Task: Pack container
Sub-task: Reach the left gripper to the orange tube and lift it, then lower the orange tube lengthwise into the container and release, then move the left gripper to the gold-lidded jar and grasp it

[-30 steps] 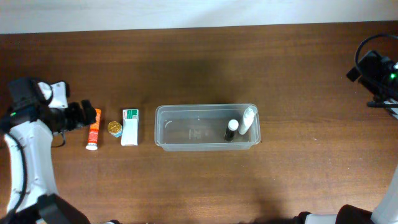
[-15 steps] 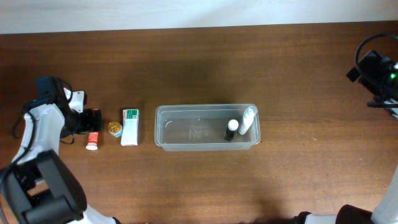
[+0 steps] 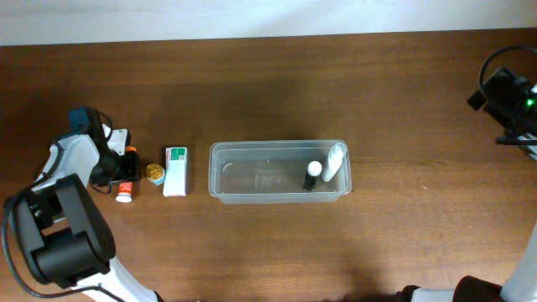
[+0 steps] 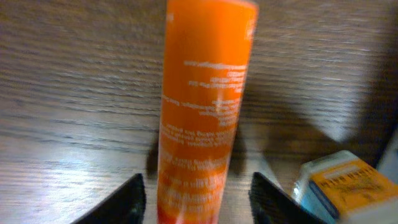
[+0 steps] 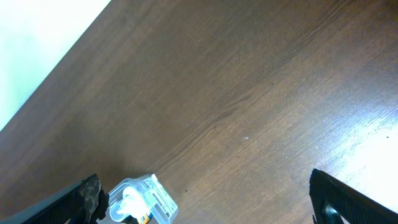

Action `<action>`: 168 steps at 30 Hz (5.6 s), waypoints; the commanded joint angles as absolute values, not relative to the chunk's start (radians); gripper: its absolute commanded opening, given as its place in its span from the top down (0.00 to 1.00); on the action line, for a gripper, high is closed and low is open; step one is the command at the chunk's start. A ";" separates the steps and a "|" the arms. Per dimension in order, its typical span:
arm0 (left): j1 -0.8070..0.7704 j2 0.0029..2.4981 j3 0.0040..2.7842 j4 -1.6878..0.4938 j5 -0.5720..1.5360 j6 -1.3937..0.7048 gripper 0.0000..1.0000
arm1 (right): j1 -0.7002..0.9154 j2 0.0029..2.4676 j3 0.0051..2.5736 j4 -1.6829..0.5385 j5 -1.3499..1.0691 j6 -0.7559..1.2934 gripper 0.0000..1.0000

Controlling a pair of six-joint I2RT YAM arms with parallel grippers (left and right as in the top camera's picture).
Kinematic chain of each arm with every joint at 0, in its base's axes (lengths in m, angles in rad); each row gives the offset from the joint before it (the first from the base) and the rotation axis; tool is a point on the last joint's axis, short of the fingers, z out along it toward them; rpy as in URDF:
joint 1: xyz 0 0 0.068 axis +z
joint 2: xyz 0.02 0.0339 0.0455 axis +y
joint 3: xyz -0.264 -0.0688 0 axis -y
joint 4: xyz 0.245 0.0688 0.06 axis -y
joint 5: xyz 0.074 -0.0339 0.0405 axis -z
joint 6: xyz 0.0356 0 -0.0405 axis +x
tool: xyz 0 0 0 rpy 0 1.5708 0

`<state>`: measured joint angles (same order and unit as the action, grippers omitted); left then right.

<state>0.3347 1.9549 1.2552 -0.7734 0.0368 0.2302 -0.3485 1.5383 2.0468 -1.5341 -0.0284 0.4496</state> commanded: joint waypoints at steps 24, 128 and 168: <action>0.181 1.946 2.043 -1.396 0.201 0.353 0.96 | -0.354 1.542 2.055 -1.533 -0.034 0.454 0.02; -0.384 2.040 2.328 -1.652 -0.023 0.546 0.66 | -0.354 1.542 2.055 -1.533 -0.034 0.454 0.02; 0.192 1.988 1.524 -1.117 0.080 0.202 0.36 | -0.354 1.542 2.055 -1.533 -0.034 0.454 0.02</action>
